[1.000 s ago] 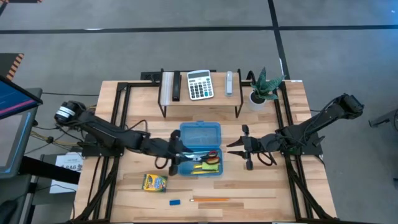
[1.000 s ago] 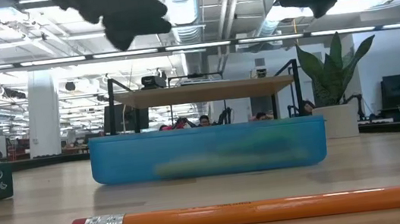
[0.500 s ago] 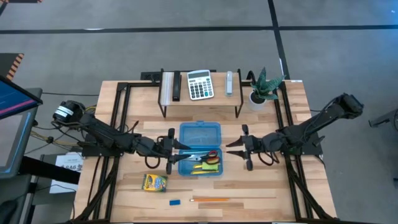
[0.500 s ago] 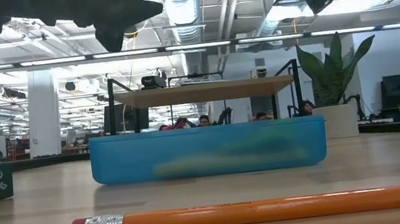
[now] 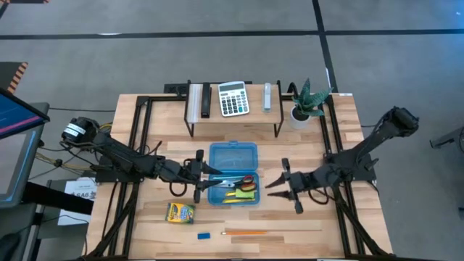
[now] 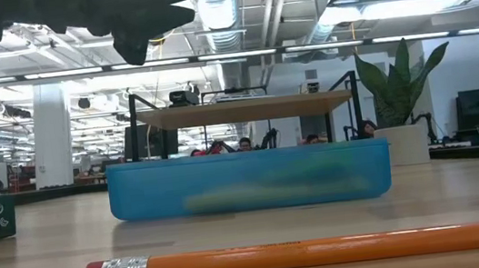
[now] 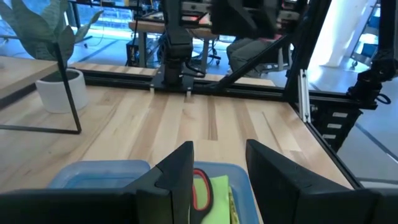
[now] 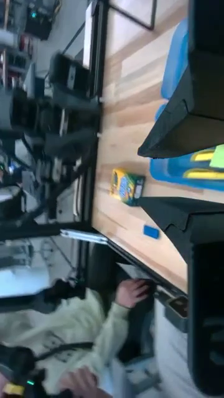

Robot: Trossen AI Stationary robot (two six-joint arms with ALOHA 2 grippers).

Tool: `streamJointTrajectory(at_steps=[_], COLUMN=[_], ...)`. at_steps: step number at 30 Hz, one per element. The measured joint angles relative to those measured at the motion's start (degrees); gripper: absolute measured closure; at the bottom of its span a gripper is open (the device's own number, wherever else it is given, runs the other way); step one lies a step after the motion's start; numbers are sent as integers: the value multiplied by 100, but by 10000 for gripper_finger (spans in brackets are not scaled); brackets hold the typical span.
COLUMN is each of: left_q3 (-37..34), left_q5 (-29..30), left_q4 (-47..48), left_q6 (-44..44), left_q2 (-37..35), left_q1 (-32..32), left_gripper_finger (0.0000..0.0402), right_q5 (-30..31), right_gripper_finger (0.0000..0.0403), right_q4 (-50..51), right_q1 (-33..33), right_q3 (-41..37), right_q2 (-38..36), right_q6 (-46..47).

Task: Pack school essentials
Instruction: Put the orange pencil into the blue supply box

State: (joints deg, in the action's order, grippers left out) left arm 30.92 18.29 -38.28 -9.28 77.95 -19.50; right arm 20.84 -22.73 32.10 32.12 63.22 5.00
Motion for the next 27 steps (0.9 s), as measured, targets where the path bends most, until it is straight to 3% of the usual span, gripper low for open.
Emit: streamJointTrajectory(at_steps=[11, 20, 27], left_q3=[6, 10, 12], left_q5=[-12, -16, -44], left_q4=[22, 26, 62], left_q6=[2, -28, -138], left_q2=[0, 0, 0], left_q1=[23, 23, 19], left_gripper_finger=[269, 269, 269], right_q5=[0, -20, -767], right_gripper_finger=[274, 274, 274], right_q4=[585, 1078, 2011], right_q1=[634, 758, 764], right_q3=[1308, 2316, 2646], right_q2=[1884, 3084, 3859], right_q6=[157, 553, 1183])
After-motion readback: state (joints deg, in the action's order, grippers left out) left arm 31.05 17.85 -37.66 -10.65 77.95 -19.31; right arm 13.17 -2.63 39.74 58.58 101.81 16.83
